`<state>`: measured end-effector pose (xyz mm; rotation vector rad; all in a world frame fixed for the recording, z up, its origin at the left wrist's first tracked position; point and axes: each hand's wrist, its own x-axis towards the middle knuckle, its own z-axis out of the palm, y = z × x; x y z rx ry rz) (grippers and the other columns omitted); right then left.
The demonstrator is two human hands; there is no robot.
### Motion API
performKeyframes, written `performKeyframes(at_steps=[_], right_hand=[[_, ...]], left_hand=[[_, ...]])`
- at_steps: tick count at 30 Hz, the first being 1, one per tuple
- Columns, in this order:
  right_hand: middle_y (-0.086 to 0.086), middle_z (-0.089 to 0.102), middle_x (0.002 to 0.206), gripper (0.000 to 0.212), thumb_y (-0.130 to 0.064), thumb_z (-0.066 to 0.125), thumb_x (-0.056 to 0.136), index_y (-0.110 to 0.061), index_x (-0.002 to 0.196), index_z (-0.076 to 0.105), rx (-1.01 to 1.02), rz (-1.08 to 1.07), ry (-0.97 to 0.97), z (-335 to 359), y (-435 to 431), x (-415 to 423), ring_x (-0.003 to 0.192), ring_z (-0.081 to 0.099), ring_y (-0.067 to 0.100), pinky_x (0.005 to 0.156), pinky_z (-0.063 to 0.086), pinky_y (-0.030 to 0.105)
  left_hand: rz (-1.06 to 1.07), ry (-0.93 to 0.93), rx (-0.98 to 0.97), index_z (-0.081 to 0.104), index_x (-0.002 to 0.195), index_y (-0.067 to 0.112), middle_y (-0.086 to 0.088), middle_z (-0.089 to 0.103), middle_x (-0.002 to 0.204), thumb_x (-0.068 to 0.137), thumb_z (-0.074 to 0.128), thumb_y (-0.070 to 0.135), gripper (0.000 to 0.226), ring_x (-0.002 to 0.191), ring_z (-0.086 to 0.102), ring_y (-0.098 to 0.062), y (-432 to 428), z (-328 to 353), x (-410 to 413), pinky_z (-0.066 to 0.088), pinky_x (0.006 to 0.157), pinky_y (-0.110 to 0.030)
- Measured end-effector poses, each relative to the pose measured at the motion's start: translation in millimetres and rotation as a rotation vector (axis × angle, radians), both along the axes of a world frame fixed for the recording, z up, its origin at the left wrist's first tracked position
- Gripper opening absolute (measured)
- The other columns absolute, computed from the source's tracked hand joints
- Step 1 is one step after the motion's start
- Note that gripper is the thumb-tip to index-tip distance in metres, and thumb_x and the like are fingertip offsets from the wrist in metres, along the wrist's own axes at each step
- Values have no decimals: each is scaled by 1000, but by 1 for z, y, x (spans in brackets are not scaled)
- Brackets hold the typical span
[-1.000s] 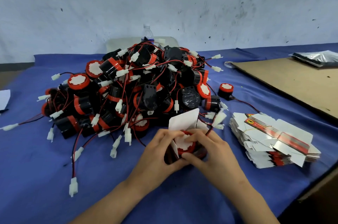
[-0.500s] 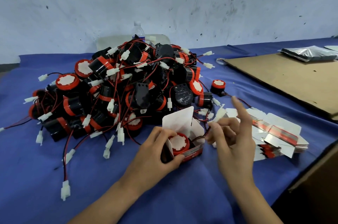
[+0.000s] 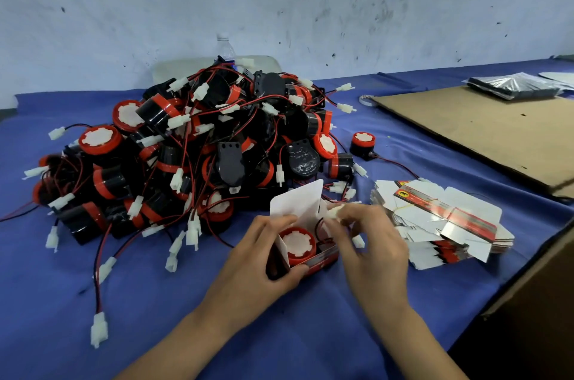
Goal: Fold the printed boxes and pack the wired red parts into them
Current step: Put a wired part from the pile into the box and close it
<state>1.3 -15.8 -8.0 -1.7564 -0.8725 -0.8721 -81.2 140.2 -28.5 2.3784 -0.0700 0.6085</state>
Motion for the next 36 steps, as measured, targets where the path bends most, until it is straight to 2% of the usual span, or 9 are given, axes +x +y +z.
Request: performKeyframes(at_steps=[3,6,14,19,21,24,28,31,36], right_hand=[[-3,67,87,8,-3,70,81,-6,84,64,-127,-95,-223,-4,2,6,77,48,17,72,41,19],[5,68,88,12,-4,65,86,-8,94,58,-170,-134,-279,-6,-1,11,79,47,19,75,40,22],[2,71,98,4,-4,72,80,-3,80,68,-114,22,-124,-4,-2,6,87,58,18,84,44,16],[-11,60,87,23,-11,71,82,-20,96,55,16,50,19,-7,3,-2,76,57,10,71,46,14],[-10,57,85,17,-14,68,84,-15,99,60,4,-34,-27,-6,3,1,77,54,12,73,44,13],[0,69,85,4,-7,70,83,-4,80,69,-117,-130,-198,-9,2,10,80,51,20,76,45,21],[-3,68,77,17,-5,69,83,-8,67,64,-284,-240,-248,-17,5,14,81,46,21,66,48,38],[-8,68,73,20,-18,65,87,-13,68,66,-371,-269,-260,-20,2,17,83,44,21,75,44,37],[-16,71,79,48,-46,46,97,-20,64,70,-456,-233,-234,-18,-4,11,85,54,22,87,39,34]], left_hand=[[7,5,-7,26,130,62,29,39,127,77,60,58,63,116,45,7,0,0,-1,39,85,-5],[0,12,-4,25,134,60,32,37,129,78,61,59,66,118,41,11,1,0,-1,34,87,-1],[0,14,13,29,134,53,31,37,126,79,59,59,63,117,42,10,-1,0,-1,38,87,-5],[9,14,18,28,133,54,32,36,126,78,57,61,62,116,41,13,-1,0,0,36,87,-3],[5,12,26,27,132,57,31,36,127,79,58,60,61,117,41,13,-1,0,0,37,88,-3],[2,4,29,22,133,61,31,36,128,80,61,56,66,118,40,13,-1,0,-1,37,88,-3],[-1,-3,-31,16,137,62,32,39,123,78,67,52,79,114,44,10,-2,1,-2,35,87,-2],[8,-4,-63,10,139,64,31,42,114,77,67,55,84,104,49,7,-3,1,-2,37,84,-4],[50,9,-144,-4,140,66,34,50,105,73,60,69,93,94,54,11,-5,0,-3,38,78,-2]])
